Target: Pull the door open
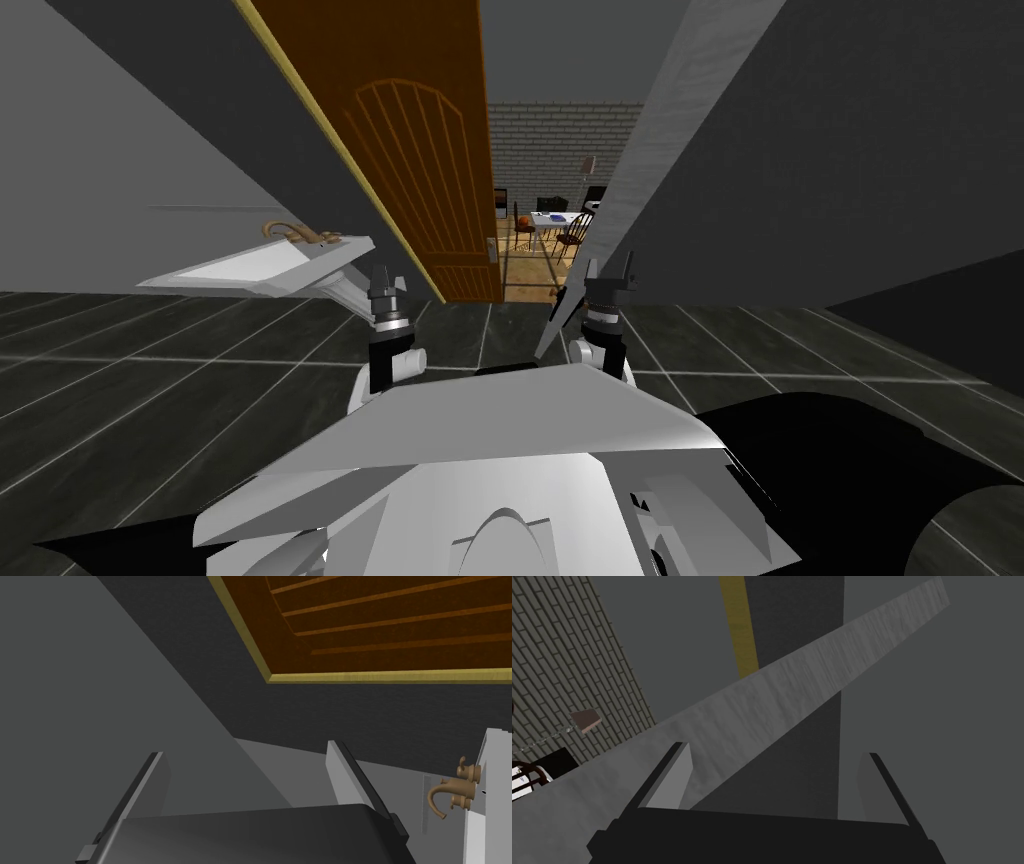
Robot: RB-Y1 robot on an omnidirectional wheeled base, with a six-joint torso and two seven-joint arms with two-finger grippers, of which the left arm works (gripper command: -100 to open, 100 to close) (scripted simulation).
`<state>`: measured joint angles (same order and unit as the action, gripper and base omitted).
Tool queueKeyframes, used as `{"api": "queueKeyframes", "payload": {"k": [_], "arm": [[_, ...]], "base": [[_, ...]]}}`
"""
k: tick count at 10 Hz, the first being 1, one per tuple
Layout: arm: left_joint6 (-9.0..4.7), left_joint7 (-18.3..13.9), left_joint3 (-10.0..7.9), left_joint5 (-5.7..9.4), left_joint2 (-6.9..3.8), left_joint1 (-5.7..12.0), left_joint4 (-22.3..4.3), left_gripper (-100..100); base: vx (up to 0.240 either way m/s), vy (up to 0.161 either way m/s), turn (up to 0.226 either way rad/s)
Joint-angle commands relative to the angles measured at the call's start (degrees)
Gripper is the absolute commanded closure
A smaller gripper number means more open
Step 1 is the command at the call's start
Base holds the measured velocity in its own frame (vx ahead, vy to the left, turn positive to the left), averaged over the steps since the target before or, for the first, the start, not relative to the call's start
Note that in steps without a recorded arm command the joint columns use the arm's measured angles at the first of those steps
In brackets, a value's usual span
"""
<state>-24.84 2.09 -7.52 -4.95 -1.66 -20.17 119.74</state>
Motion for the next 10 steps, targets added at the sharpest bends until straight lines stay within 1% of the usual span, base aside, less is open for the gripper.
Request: {"api": "queueKeyframes", "payload": {"k": [1,8,9,10], "arm": [[0.30,0.7,-1.39,0.16,-0.22,1.65,-2.4,-100],[0.62,2.8,-8.82,1.61,-1.70,8.51,-13.9,-100],[0.62,2.8,-8.82,1.61,-1.70,8.51,-14.1,-100],[0.67,3.1,-9.94,1.83,-1.87,9.55,-15.8,-100]], "base": [[0.054,0.024,-0.241],[0.064,0.031,-0.203],[0.044,0.037,-0.071],[0.044,0.021,-0.117]]}}
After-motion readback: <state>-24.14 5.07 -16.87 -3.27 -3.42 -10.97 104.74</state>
